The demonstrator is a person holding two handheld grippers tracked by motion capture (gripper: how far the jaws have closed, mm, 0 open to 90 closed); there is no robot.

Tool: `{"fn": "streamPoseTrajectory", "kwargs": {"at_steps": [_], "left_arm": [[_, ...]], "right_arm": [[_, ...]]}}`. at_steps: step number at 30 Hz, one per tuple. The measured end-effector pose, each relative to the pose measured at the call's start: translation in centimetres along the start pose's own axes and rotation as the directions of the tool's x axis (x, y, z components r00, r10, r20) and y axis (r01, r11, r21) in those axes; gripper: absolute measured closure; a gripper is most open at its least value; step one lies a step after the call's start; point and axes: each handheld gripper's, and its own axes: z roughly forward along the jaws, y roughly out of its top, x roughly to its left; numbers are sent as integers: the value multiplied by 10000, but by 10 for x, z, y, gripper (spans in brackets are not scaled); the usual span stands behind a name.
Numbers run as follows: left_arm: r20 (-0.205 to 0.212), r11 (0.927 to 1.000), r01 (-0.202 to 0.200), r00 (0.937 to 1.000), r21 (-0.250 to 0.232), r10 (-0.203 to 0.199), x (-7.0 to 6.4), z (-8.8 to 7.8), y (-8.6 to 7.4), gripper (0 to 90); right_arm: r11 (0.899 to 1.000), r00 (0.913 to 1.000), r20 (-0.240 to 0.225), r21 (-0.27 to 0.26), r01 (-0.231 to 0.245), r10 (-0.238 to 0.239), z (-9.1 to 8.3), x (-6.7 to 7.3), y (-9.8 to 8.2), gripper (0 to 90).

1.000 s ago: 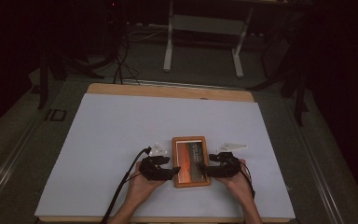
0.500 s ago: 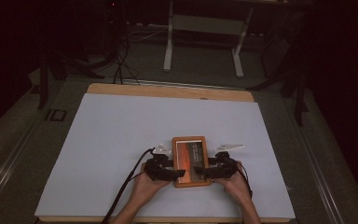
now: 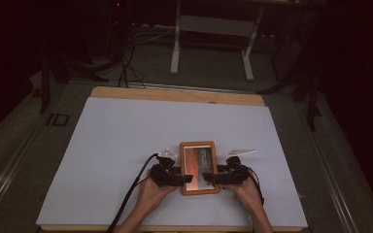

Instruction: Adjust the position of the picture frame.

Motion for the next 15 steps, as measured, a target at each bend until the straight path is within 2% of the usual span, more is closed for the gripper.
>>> {"fn": "streamPoseTrajectory", "kwargs": {"at_steps": [2, 4, 7, 8, 9, 15], "left_arm": [[-38, 9999, -94, 9999, -134, 93, -3, -5, 1, 434], [-29, 9994, -119, 9999, -330, 118, -5, -10, 2, 502], [137, 9975, -144, 9998, -687, 153, -5, -19, 4, 578], [137, 9975, -144, 9998, -687, 153, -5, -19, 4, 600], [182, 9962, -216, 9996, -846, 232, -5, -24, 6, 625], [-53, 9943, -379, 9993, -995, 376, -4, -32, 8, 653]], "right_arm": [[10000, 9999, -107, -59, -29, 28, -1, 0, 0, 357], [9996, 9988, -455, -240, -174, 163, -4, 1, 2, 388], [9977, 9980, -613, -646, -198, 158, -13, 2, 4, 474], [9977, 9980, -613, -646, -198, 158, -13, 2, 4, 474], [9953, 9969, -765, -934, -237, 166, -19, 2, 6, 522], [9935, 9973, -734, -1141, -27, -57, -20, 8, 9, 534]]}}
